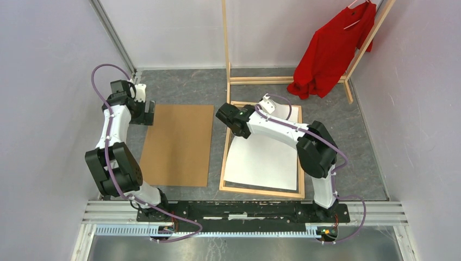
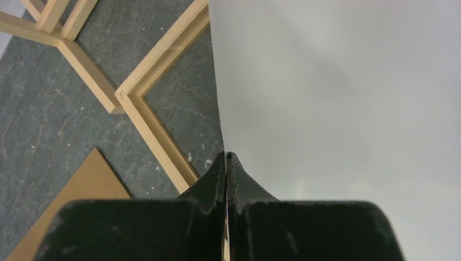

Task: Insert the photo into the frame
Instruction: Turn over the photo from the photo frame.

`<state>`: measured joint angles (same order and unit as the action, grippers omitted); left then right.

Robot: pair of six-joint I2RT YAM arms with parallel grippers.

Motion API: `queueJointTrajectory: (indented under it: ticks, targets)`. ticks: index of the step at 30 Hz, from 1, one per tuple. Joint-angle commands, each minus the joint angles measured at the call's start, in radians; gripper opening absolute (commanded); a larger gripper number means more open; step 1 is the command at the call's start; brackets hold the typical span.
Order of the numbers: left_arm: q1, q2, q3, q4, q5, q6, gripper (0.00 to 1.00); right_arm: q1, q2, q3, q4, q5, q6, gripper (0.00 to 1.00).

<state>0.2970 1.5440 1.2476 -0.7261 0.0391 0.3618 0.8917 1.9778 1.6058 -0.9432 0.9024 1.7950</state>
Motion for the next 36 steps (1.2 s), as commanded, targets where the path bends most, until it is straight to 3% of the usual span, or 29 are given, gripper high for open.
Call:
queueJointTrajectory:
  ticks: [1, 6, 22, 33, 36]
  targets:
    - [-0.001, -0.016, 0.004, 0.001, 0.029, 0.023, 1.00, -0.004, -0.050, -0.040, -0.033, 0.009, 0.034, 0.00]
    - [-0.008, -0.010, 0.009, 0.001, 0.027, 0.017, 1.00, -0.003, -0.073, -0.117, 0.008, 0.008, 0.009, 0.00]
    - [-0.027, -0.006, 0.003, 0.002, 0.017, 0.006, 1.00, 0.015, -0.042, -0.078, 0.057, -0.088, -0.015, 0.00]
    - [-0.032, -0.022, -0.013, 0.004, 0.013, 0.009, 1.00, -0.002, -0.079, -0.144, 0.040, -0.027, -0.059, 0.00]
    - [-0.031, -0.018, -0.015, 0.013, 0.007, 0.009, 1.00, -0.011, -0.091, -0.166, 0.071, -0.025, -0.118, 0.05]
